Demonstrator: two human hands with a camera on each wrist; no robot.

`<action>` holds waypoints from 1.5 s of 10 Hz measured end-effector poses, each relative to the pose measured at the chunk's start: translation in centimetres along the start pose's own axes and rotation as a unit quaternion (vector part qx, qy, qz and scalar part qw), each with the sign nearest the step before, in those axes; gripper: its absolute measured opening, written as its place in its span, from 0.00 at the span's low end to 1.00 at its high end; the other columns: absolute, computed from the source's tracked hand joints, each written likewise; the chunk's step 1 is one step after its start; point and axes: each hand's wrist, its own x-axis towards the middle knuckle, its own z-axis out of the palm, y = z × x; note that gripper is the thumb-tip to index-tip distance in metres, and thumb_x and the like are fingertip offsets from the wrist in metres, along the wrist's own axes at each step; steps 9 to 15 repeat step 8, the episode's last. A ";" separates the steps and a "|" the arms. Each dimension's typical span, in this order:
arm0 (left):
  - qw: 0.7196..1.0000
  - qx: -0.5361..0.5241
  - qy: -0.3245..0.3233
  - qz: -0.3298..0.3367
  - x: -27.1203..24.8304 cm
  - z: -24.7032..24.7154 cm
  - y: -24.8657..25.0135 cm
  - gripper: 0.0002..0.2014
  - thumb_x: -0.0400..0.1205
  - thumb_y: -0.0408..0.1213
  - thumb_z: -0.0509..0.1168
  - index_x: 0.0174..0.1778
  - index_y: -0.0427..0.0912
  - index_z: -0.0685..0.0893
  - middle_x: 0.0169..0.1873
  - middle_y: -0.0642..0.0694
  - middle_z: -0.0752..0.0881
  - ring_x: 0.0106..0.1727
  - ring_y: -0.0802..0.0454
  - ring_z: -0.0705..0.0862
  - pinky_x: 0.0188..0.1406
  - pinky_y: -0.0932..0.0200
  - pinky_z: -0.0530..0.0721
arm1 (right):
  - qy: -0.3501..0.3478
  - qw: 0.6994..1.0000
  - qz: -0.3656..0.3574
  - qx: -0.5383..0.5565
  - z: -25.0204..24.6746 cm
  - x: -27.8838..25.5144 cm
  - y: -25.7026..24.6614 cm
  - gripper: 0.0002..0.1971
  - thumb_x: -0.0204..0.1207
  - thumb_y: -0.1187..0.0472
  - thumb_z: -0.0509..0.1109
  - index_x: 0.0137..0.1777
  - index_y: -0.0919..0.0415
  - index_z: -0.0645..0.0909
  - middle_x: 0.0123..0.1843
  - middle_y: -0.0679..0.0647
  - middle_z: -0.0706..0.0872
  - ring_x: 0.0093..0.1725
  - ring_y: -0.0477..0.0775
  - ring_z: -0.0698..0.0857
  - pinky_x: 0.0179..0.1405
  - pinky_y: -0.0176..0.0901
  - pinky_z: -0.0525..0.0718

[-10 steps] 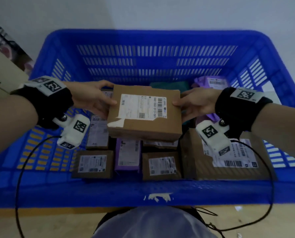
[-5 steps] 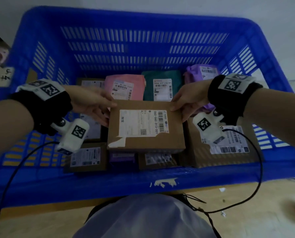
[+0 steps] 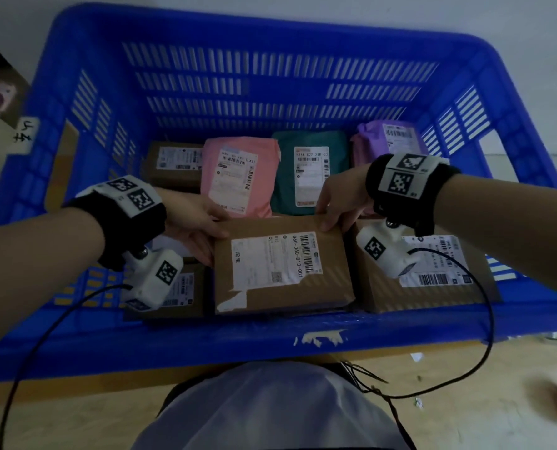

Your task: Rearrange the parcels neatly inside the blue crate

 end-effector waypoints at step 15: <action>0.968 0.242 0.032 0.049 -0.2 1.1 2.5 0.26 0.81 0.42 0.66 0.75 0.61 0.70 0.59 0.48 0.79 0.57 0.48 0.82 0.47 0.58 0.85 | 0.002 0.954 -0.103 -0.281 0.6 -1.1 -0.4 0.33 0.76 0.58 0.72 0.80 0.53 0.65 0.75 0.55 0.76 0.72 0.54 0.75 0.67 0.39 0.72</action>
